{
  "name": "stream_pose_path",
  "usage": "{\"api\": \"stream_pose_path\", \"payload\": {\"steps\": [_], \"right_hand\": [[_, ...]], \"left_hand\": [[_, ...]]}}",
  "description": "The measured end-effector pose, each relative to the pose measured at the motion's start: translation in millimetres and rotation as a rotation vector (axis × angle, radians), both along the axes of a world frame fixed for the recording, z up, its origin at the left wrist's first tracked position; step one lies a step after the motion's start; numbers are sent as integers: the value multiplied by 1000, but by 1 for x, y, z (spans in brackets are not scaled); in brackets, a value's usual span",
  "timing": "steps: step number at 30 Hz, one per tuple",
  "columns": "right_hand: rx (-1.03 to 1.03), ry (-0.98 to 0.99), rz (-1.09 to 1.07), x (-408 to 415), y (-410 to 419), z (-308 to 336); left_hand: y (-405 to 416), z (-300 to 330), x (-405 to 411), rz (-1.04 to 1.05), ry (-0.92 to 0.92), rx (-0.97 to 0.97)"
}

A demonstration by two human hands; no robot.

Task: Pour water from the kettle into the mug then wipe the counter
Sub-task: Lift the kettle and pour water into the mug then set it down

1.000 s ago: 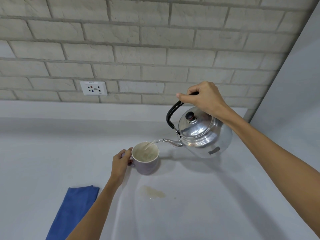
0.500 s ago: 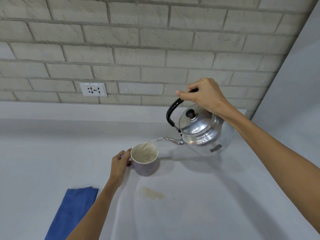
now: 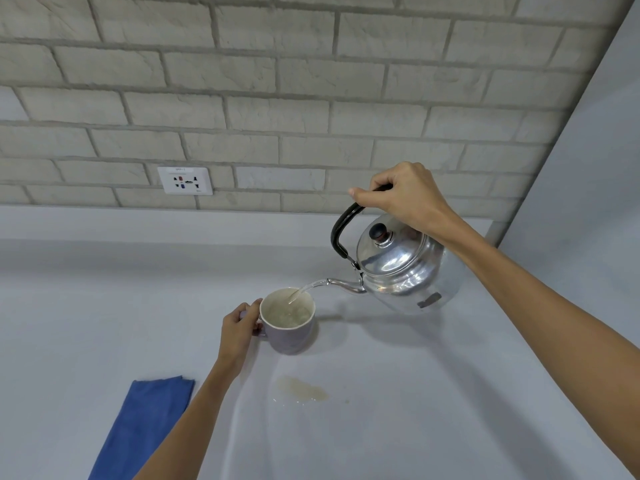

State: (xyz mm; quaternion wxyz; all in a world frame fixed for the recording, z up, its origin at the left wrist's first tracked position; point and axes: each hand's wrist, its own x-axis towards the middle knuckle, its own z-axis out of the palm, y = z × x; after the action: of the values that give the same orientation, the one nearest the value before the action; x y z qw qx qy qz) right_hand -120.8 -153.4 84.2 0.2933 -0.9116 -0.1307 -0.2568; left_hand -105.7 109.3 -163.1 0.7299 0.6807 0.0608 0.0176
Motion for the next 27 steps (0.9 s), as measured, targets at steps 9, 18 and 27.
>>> {"api": "stream_pose_path", "payload": {"steps": [9,18,27], "right_hand": [[562,141,-18,10,-23,-45],[817,122,-77,36,-36,-23],[794,210,-129,72,-49,-67]], "left_hand": [[8,44,-2,122,-187,265],[-65,214,25,-221,-663,510],[-132,197,65,-503,-515,668]]}}
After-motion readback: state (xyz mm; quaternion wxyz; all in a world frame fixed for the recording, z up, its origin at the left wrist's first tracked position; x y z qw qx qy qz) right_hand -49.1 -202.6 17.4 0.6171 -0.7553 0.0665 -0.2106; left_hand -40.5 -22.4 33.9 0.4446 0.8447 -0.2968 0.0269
